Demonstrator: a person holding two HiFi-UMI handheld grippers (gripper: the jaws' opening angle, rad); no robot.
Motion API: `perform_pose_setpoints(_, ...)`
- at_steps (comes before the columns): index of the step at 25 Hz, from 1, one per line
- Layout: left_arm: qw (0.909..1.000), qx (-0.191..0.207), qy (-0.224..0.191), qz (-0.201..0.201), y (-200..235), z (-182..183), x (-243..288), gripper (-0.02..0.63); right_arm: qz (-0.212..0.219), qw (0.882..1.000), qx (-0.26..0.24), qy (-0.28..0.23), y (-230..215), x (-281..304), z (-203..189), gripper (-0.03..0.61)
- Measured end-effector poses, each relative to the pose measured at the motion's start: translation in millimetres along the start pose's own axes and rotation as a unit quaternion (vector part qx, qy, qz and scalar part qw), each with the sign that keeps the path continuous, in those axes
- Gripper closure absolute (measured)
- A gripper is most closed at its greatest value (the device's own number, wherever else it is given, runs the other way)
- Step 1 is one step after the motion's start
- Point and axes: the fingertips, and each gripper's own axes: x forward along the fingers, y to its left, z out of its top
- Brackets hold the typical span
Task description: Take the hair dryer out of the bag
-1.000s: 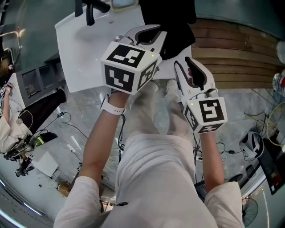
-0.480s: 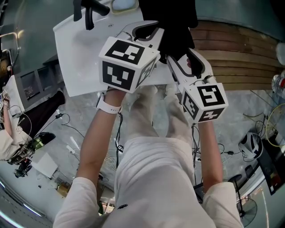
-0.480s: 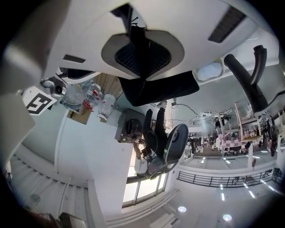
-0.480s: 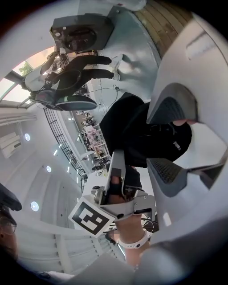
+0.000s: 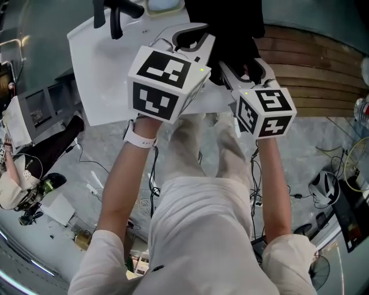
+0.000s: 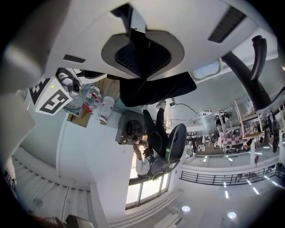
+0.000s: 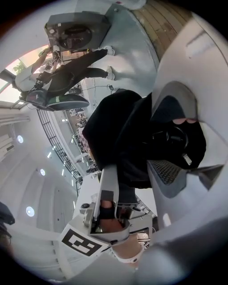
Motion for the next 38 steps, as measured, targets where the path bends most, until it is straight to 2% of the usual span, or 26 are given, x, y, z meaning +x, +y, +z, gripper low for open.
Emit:
perform_pose_setpoints(3, 0.9998, -0.015, -0.002, -0.012, 3.0, -1.1, 3.3, 0.595, -0.003, 1.0, 0.002, 0.011, -3.1, 11.4, -1.1, 0.307)
perform_pose_setpoints(7, 0.9998, -0.012, -0.001, -0.016, 10.7, -3.3, 5.0, 0.595, -0.002, 0.999, 0.001, 0.033, -0.8, 28.9, -2.7, 0.291)
perform_pose_setpoints(13, 0.9987, -0.035, -0.003, -0.037, 7.8, -6.9, 11.0, 0.595, -0.034, 0.998, 0.017, 0.052, -11.9, 44.4, -6.4, 0.291)
perform_pose_setpoints(17, 0.9988, -0.034, -0.002, -0.036, 9.7, -9.5, 12.2, 0.595, -0.057, 0.996, -0.007, 0.074, -16.6, 50.8, -10.8, 0.293)
perform_pose_setpoints(19, 0.9989, -0.031, 0.003, -0.036, 10.9, -12.4, 12.7, 0.596, -0.064, 0.994, -0.025, 0.089, -17.9, 52.9, -13.4, 0.328)
perform_pose_setpoints(24, 0.999, -0.032, 0.006, -0.03, 16.5, -16.6, 13.6, 0.595, -0.054, 0.992, -0.023, 0.115, -15.9, 56.7, -16.4, 0.367)
perform_pose_setpoints(32, 0.9997, -0.015, 0.013, -0.016, 15.4, -19.2, 14.6, 0.595, -0.039, 0.995, 0.015, 0.096, -12.9, 45.2, -11.7, 0.375)
perform_pose_setpoints(38, 0.9998, -0.004, 0.013, 0.017, 23.0, -20.1, 6.7, 0.595, -0.006, 0.996, 0.043, 0.072, -4.9, 25.5, -5.8, 0.377)
